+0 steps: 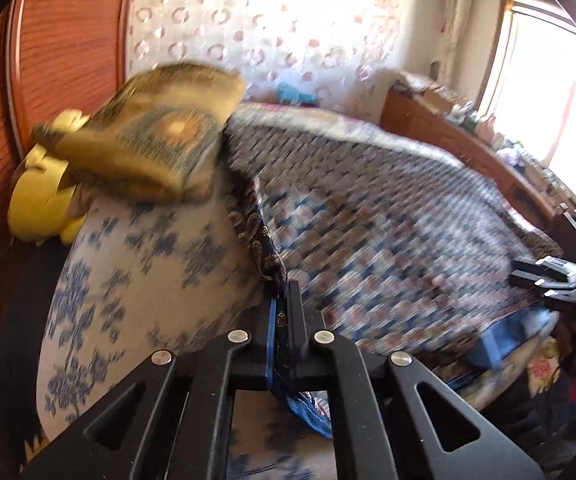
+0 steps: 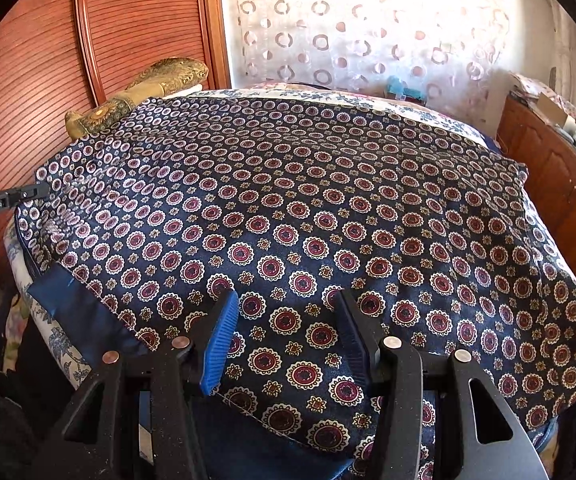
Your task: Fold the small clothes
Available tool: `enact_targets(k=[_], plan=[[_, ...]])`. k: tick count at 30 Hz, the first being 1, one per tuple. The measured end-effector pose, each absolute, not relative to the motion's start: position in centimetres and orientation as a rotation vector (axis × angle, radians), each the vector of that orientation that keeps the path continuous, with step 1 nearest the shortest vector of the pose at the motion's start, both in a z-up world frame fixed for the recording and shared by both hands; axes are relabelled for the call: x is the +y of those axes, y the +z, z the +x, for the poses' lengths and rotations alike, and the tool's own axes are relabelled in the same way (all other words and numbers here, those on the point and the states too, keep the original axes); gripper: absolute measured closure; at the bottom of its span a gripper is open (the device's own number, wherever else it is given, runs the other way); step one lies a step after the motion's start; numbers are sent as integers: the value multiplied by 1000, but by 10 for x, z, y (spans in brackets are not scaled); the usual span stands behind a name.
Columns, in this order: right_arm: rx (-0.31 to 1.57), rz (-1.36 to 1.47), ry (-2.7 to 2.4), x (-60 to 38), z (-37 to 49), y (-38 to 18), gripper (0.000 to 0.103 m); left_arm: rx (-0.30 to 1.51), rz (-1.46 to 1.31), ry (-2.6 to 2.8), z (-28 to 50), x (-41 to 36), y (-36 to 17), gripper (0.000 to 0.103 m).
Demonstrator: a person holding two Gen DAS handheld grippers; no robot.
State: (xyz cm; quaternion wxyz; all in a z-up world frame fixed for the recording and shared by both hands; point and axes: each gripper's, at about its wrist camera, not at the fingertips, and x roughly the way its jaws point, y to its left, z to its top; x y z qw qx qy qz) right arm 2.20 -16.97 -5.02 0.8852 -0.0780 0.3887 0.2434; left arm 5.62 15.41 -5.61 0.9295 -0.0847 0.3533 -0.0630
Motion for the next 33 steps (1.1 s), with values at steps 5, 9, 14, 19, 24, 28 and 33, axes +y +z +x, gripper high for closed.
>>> enact_targets(k=[5, 9, 14, 19, 24, 28, 33], plan=[[803, -117, 496, -186, 23, -44, 51, 651, -153, -227, 69, 124, -18, 98], [791, -89, 475, -204, 20, -39, 51, 620, -128, -305, 84, 94, 4, 98], [779, -59, 442, -230, 12, -34, 51, 611, -105, -447, 109, 45, 28, 98], [753, -16, 417, -256, -2, -27, 51, 619, -28, -547, 121, -8, 48, 98], [739, -2, 389, -279, -17, -22, 51, 617, 19, -651, 133, -56, 71, 98], [726, 15, 366, -295, -28, -18, 51, 615, 47, -731, 137, -94, 89, 98], [719, 40, 338, -309, -34, -16, 51, 616, 78, -771, 144, -122, 100, 98]])
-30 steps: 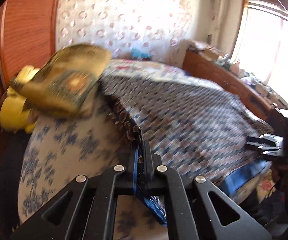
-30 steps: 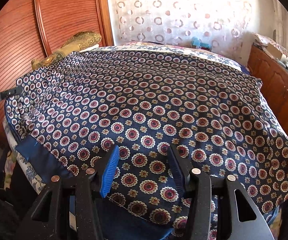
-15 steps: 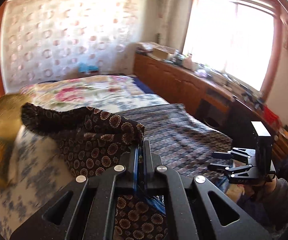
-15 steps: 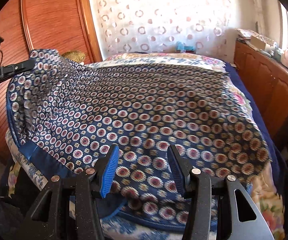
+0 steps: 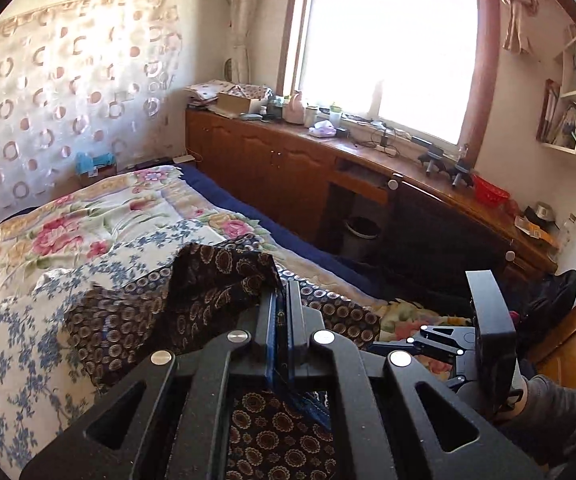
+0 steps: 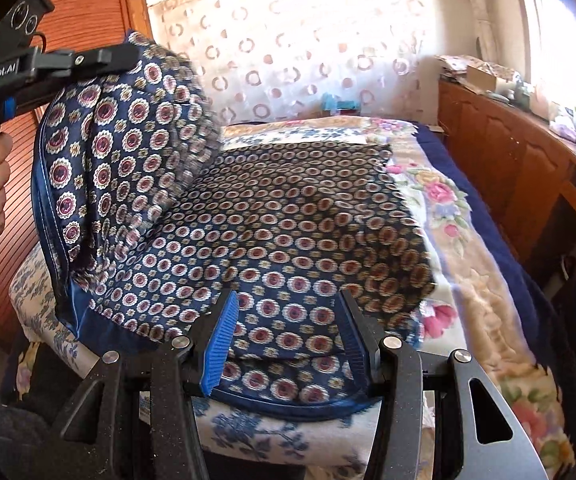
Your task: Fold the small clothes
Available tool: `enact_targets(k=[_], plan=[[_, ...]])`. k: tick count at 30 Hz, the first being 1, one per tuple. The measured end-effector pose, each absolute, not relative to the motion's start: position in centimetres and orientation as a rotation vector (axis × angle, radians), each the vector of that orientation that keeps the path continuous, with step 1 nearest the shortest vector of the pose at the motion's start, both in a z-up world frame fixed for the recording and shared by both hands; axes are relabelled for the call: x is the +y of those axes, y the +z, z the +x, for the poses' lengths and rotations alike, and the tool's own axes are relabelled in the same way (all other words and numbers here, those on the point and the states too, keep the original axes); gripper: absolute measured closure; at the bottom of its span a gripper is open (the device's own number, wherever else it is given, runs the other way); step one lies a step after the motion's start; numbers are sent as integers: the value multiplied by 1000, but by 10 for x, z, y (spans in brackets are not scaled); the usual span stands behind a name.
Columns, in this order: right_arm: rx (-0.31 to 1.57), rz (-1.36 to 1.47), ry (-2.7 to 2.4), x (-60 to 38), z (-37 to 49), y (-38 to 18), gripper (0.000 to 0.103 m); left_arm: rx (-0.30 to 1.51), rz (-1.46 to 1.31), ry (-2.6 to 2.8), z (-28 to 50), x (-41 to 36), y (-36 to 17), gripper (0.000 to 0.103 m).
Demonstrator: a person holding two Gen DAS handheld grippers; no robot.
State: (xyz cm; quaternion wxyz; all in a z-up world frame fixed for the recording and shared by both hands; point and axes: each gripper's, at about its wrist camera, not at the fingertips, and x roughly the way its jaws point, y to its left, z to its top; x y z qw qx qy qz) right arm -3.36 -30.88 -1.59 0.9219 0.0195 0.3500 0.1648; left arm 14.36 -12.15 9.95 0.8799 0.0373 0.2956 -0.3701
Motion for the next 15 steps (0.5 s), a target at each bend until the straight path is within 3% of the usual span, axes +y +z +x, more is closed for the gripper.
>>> enact_targets(k=[6, 8, 11, 13, 15], plan=[[729, 66, 316, -321, -38, -16, 51, 644, 99, -750, 150, -130, 93, 98], [734, 67, 313, -322, -40, -17, 51, 645, 95, -738, 150, -122, 91, 94], [739, 65, 310, -319, -33, -19, 51, 642, 96, -712, 151, -110, 90, 82], [739, 66, 308, -319, -32, -18, 51, 633, 107, -687, 151, -103, 89, 65], [737, 68, 307, -317, -30, -17, 51, 627, 103, -676, 150, -91, 86, 56]])
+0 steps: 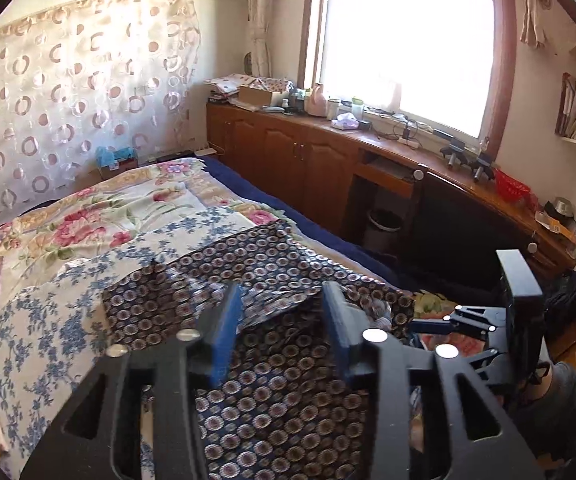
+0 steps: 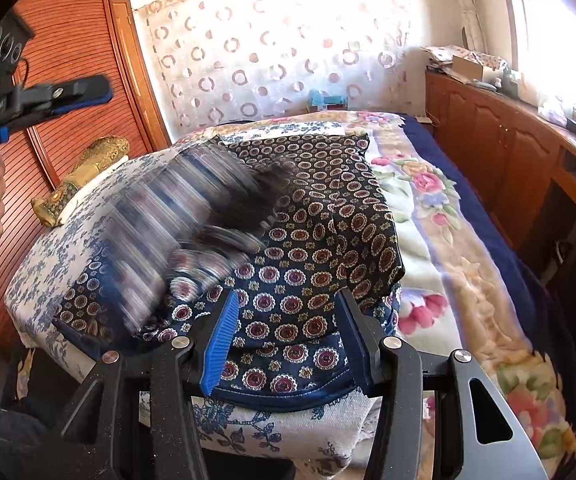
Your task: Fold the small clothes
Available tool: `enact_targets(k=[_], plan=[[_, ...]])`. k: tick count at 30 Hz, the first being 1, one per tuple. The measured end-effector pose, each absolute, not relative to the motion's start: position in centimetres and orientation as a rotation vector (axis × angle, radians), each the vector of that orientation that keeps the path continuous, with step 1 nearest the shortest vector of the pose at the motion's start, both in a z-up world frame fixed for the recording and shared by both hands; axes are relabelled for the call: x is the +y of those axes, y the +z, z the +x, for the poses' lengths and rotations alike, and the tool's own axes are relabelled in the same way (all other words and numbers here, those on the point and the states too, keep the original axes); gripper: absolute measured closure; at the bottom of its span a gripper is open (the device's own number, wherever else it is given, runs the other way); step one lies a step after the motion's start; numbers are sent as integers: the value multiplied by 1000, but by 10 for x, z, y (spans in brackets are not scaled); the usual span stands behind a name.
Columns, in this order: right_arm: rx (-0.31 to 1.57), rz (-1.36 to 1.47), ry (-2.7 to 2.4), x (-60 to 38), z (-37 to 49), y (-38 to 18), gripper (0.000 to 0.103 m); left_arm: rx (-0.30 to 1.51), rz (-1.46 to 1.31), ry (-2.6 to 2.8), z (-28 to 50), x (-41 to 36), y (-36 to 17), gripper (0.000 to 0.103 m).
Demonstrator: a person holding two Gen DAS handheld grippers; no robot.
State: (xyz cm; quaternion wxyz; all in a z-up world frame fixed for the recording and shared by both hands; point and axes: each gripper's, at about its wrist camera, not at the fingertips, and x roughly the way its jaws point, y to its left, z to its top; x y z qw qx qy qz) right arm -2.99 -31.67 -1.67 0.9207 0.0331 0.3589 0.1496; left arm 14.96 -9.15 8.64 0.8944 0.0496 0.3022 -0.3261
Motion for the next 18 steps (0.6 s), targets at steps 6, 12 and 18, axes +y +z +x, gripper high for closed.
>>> enact_targets(k=[6, 12, 18], plan=[[725, 57, 311, -310, -23, -11, 51, 707, 117, -620, 152, -55, 50, 25], [720, 24, 324, -297, -12, -9, 51, 798, 110, -535, 155, -29, 2, 25], [726, -23, 343, -278, -2, -12, 51, 854, 134, -456, 159, -14, -33, 25]])
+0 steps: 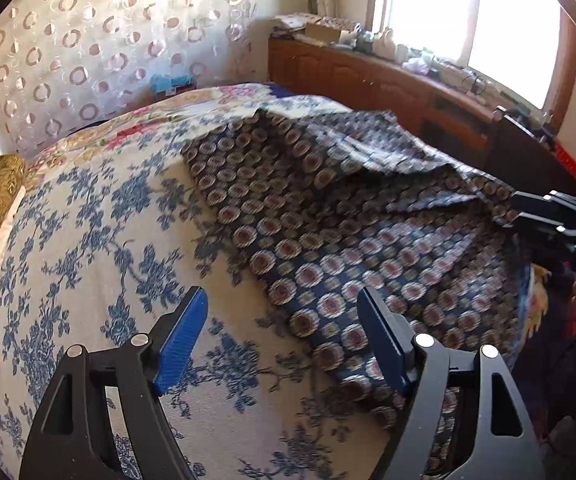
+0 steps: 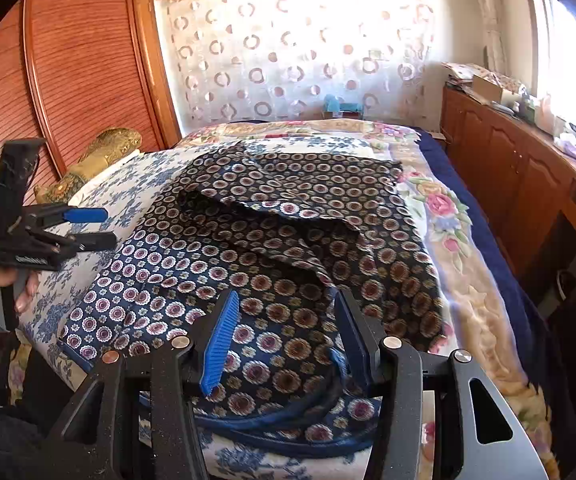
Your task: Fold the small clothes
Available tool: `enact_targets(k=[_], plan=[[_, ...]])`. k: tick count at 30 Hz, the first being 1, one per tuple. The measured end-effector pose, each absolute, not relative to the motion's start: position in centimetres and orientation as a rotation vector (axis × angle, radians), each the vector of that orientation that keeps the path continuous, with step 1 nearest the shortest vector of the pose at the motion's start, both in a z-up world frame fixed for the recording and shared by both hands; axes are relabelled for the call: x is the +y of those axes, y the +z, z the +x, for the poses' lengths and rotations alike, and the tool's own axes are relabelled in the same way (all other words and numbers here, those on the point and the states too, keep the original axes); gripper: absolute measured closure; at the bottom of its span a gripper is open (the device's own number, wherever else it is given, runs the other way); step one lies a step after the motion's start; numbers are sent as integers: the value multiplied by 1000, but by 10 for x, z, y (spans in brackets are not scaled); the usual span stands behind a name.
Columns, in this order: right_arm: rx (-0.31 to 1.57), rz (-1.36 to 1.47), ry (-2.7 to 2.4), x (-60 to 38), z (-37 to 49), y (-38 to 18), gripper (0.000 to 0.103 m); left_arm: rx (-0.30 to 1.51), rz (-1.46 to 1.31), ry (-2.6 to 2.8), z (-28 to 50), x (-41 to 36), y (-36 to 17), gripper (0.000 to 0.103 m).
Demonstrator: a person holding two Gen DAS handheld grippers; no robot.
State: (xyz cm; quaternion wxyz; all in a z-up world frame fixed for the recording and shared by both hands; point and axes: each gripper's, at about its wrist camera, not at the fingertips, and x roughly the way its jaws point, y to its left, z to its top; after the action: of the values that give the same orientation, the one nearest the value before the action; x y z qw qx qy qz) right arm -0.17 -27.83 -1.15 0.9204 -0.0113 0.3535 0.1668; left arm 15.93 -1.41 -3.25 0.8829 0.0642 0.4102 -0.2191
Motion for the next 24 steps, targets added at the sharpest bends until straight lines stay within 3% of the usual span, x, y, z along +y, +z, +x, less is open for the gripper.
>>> enact_targets(k=[16, 24], plan=[[743, -127, 381, -237, 24, -10, 51, 888, 123, -451, 166, -9, -58, 25], [763, -224, 377, -216, 59, -10, 47, 902, 198, -461, 166, -23, -62, 9]])
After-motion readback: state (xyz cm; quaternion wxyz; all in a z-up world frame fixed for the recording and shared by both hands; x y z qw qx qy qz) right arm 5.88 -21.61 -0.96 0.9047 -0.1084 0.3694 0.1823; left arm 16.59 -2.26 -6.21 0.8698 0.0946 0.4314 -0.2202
